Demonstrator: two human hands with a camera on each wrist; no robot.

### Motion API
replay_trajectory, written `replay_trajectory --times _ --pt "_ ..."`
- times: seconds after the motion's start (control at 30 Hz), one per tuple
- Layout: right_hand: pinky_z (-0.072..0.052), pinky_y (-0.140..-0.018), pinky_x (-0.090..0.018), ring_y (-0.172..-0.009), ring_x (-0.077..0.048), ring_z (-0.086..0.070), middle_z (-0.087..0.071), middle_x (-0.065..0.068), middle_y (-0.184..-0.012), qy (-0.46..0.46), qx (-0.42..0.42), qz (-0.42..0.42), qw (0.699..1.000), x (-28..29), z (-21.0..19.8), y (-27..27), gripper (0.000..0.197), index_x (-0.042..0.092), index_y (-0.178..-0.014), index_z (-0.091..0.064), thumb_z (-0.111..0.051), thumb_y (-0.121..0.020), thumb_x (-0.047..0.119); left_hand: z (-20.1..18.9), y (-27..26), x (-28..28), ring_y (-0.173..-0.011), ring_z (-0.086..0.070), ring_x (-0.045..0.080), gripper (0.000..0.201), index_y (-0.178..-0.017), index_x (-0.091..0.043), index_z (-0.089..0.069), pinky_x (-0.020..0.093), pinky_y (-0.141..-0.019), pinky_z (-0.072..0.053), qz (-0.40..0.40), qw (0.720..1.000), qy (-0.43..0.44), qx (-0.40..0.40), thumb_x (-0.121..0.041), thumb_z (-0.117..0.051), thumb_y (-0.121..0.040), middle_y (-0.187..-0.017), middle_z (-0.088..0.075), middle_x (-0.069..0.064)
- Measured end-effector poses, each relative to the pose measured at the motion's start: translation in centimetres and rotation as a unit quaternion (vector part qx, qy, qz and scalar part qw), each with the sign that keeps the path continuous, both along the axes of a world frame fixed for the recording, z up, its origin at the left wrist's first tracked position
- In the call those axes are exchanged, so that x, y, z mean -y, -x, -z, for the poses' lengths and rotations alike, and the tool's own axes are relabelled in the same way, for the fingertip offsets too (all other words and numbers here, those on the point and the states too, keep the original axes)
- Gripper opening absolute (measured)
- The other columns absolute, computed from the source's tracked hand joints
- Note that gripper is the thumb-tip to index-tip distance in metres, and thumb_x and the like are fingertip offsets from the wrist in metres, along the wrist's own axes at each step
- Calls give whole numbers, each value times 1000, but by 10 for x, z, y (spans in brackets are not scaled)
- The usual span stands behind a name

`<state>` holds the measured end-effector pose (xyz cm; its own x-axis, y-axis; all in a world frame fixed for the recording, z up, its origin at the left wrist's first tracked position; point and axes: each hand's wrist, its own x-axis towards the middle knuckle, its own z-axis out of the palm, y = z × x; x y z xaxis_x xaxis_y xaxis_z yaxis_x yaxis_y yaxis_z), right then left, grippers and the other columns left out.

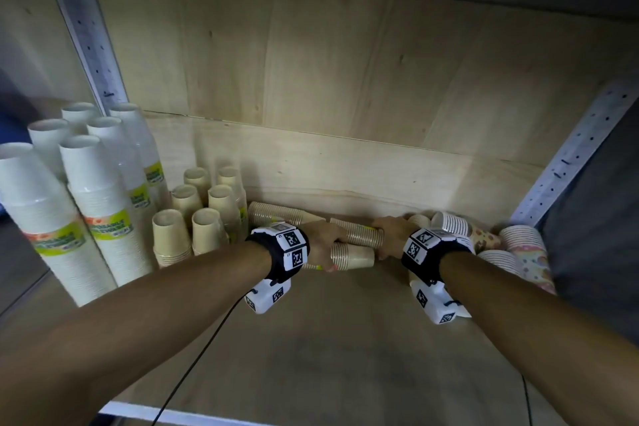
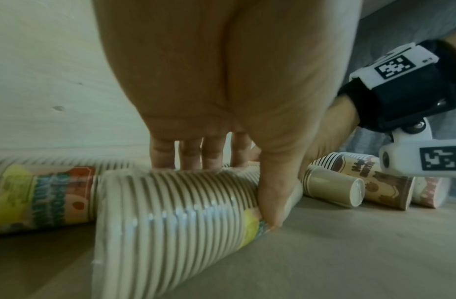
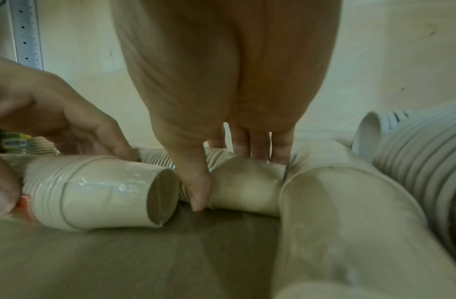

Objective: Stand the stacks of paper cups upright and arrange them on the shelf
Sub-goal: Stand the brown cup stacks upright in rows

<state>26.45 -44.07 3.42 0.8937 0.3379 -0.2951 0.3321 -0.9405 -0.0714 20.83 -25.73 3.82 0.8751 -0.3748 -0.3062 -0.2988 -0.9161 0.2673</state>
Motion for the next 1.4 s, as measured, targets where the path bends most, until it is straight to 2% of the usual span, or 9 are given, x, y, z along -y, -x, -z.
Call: replay_trajectory --times 0.23,0.43,0.57,0.67,0.8,1.0,1.1,1.27,1.4 --pt "-52 -79 -31 -97 -23 -67 -68 -4 -110 -8 8 -3 1000 0 -4 4 58 18 -118 -63 -85 -65 24 -1 -1 -1 -117 -55 25 65 -138 -14 -48 26 -81 -40 5 1000 -2 -4 -22 -77 -80 -130 -56 4" --pt "-47 -70 -27 -90 -23 -68 -72 -4 -99 -34 34 21 999 -1 -15 16 38 19 -104 -70 -80 -70 29 -7 6 -7 -106 -59 21 64 -135 -18 -52 35 -88 -51 7 1000 16 0 -26 -78 -77 -123 -60 2" --pt "-52 -84 -32 -101 -25 -66 -69 -8 -113 -60 56 37 996 -3 -25 21 43 12 -116 -67 -76 -77 27 -9 12 -12 -110 -57 19 73 -140 -20 -46 33 -91 -49 0 999 31 31 -30 -77 -75 -126 -58 -1" --pt "-48 -89 -30 -110 -26 -62 -64 -10 -122 -82 74 50 993 1 -32 27 47 10 -123 -63 -75 -80 28 -6 18 -15 -106 -57 17 78 -141 -22 -44 28 -84 -47 -9 997 55 48 -30 -78 -71 -124 -59 -3" --pt "-47 -90 -29 -116 -26 -59 -62 -12 -125 -105 95 60 988 -1 -45 38 50 9 -124 -62 -75 -80 28 -10 25 -19 -95 -59 15 63 -128 -18 -51 27 -75 -45 -39 994 90 56 -25 -79 -72 -112 -62 -3" --pt "-41 -80 -21 -117 -22 -57 -59 -9 -129 -107 121 41 986 -11 -68 50 39 6 -124 -62 -67 -86 10 -11 28 -29 -96 -58 17 54 -112 -20 -48 29 -76 -47 -100 977 162 93 -25 -82 -70 -107 -60 -3" --pt "-36 -77 -20 -117 -21 -54 -55 -6 -130 -124 132 25 983 -19 -80 60 39 9 -122 -62 -69 -84 11 -9 29 -31 -102 -57 18 64 -121 -19 -47 35 -86 -50 -144 961 209 108 -26 -84 -69 -112 -59 -3" --pt "-35 -54 -19 -92 -17 -53 -51 1 -106 -112 97 2 989 -33 -95 67 44 12 -116 -62 -78 -75 18 -4 29 -33 -106 -58 19 73 -128 -20 -47 35 -88 -50 -188 942 255 109 -29 -86 -67 -116 -62 -2" --pt "-38 -54 -20 -84 -18 -55 -53 -2 -99 -98 85 0 991 -45 -94 69 45 6 -113 -64 -78 -71 17 -2 30 -32 -108 -59 20 77 -131 -20 -46 41 -94 -51 -198 939 264 99 -29 -86 -65 -118 -62 -2"
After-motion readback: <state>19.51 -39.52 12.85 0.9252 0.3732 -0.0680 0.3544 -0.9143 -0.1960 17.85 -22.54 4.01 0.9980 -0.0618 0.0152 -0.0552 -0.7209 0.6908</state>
